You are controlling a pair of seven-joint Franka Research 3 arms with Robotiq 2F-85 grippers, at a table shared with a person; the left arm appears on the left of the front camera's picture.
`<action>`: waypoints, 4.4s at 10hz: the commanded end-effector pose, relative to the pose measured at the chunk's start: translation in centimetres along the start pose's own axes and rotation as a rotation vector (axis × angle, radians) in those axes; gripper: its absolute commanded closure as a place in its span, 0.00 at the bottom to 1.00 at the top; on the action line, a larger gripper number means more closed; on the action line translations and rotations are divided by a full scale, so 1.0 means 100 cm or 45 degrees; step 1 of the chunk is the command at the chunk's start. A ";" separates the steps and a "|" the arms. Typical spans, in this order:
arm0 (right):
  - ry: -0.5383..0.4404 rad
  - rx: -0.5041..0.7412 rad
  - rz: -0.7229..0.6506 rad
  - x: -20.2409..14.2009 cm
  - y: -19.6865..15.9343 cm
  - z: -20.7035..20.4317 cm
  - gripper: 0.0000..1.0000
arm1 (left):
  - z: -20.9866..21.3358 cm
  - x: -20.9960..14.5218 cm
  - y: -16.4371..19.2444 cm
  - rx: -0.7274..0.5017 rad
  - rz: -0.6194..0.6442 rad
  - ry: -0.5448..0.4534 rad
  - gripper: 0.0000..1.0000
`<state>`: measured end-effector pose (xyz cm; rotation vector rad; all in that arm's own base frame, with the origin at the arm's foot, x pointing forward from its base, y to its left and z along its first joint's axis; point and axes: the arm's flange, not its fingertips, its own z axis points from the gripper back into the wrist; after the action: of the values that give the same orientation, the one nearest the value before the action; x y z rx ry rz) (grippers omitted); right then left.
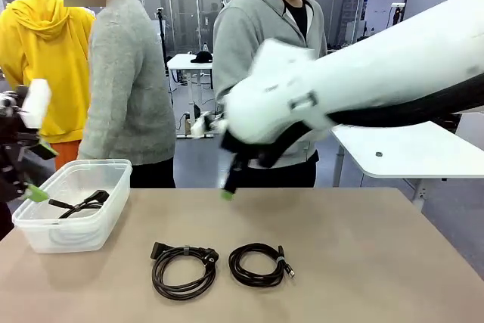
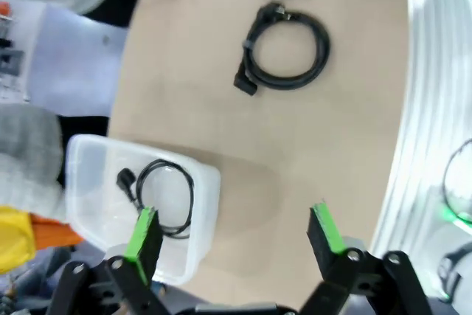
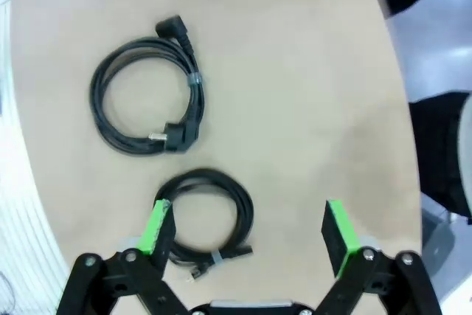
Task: Organize and store the cables.
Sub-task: Place the Power Cable into the Organizing box.
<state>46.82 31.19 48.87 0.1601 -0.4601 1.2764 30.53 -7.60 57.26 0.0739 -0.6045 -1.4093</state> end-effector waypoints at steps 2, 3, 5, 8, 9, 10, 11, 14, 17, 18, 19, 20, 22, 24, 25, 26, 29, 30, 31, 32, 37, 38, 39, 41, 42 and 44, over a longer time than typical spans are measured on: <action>-0.279 -0.023 -0.033 -0.134 0.014 0.085 0.00 | -0.033 0.053 0.045 -0.120 0.061 0.115 0.00; -0.344 -0.056 -0.109 -0.172 0.016 0.110 0.00 | -0.050 0.073 0.050 -0.169 0.119 0.134 0.00; -0.346 -0.044 -0.210 -0.235 0.023 0.142 0.00 | -0.081 0.110 0.057 -0.214 0.147 0.173 0.00; -0.354 -0.052 -0.376 -0.331 0.051 0.179 0.00 | -0.156 0.162 0.057 -0.219 0.189 0.245 0.00; -0.369 -0.045 -0.438 -0.359 0.060 0.183 0.00 | -0.173 0.167 0.055 -0.220 0.199 0.242 0.00; -0.409 -0.072 -0.509 -0.382 0.070 0.186 0.00 | -0.183 0.166 0.051 -0.237 0.191 0.248 0.00; -0.498 -0.145 -0.520 -0.402 0.078 0.189 0.00 | -0.194 0.163 0.049 -0.266 0.155 0.244 0.00; -0.488 -0.133 -0.523 -0.404 0.029 0.230 0.00 | -0.202 0.165 0.041 -0.299 0.135 0.240 0.00; -0.488 -0.133 -0.523 -0.404 0.029 0.230 0.00 | -0.202 0.165 0.041 -0.299 0.135 0.240 0.00; -0.488 -0.133 -0.523 -0.404 0.029 0.230 0.00 | -0.202 0.163 0.041 -0.299 0.103 0.247 0.00; -0.488 -0.133 -0.523 -0.404 0.029 0.230 0.00 | -0.216 0.155 0.029 -0.334 0.022 0.302 0.00; -0.488 -0.133 -0.523 -0.404 0.029 0.230 0.00 | -0.232 0.149 0.026 -0.345 -0.010 0.270 0.00; -0.488 -0.133 -0.523 -0.404 0.029 0.230 0.00 | -0.270 0.138 0.028 -0.337 -0.032 0.273 0.00; -0.488 -0.133 -0.523 -0.404 0.029 0.230 0.00 | -0.304 0.134 0.036 -0.359 -0.094 0.262 0.00; -0.488 -0.133 -0.523 -0.404 0.029 0.230 0.00 | -0.319 0.131 0.040 -0.381 -0.065 0.289 0.00; -0.488 -0.133 -0.523 -0.404 0.029 0.230 0.00 | -0.331 0.128 0.040 -0.398 -0.055 0.307 0.00; -0.488 -0.133 -0.523 -0.404 0.029 0.230 0.00 | -0.355 0.118 0.040 -0.417 -0.027 0.321 0.00; -0.488 -0.133 -0.523 -0.404 0.029 0.230 0.00 | -0.362 0.116 0.035 -0.447 -0.024 0.335 0.00; -0.488 -0.133 -0.523 -0.404 0.029 0.230 0.00 | -0.371 0.115 0.034 -0.463 -0.024 0.342 0.00; -0.488 -0.133 -0.523 -0.404 0.029 0.230 0.00 | -0.378 0.112 0.033 -0.460 -0.010 0.335 0.00; -0.488 -0.133 -0.523 -0.404 0.029 0.230 0.00 | -0.390 0.109 0.034 -0.460 0.025 0.348 1.00; -0.488 -0.133 -0.523 -0.404 0.029 0.230 0.00 | -0.389 0.110 0.035 -0.462 0.025 0.344 1.00; -0.488 -0.133 -0.523 -0.404 0.029 0.230 0.00 | -0.386 0.116 0.039 -0.465 0.029 0.340 1.00; -0.488 -0.133 -0.523 -0.404 0.029 0.230 0.00 | -0.387 0.114 0.039 -0.468 0.030 0.340 0.94; -0.488 -0.133 -0.523 -0.404 0.029 0.230 0.00 | -0.386 0.112 0.039 -0.464 0.043 0.347 1.00; -0.488 -0.133 -0.523 -0.404 0.029 0.230 0.00 | -0.375 0.118 0.044 -0.453 0.043 0.370 1.00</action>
<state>30.06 -12.07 52.17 0.3989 -0.7992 0.8260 51.08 -29.00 31.01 -0.0432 -0.1339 -1.4304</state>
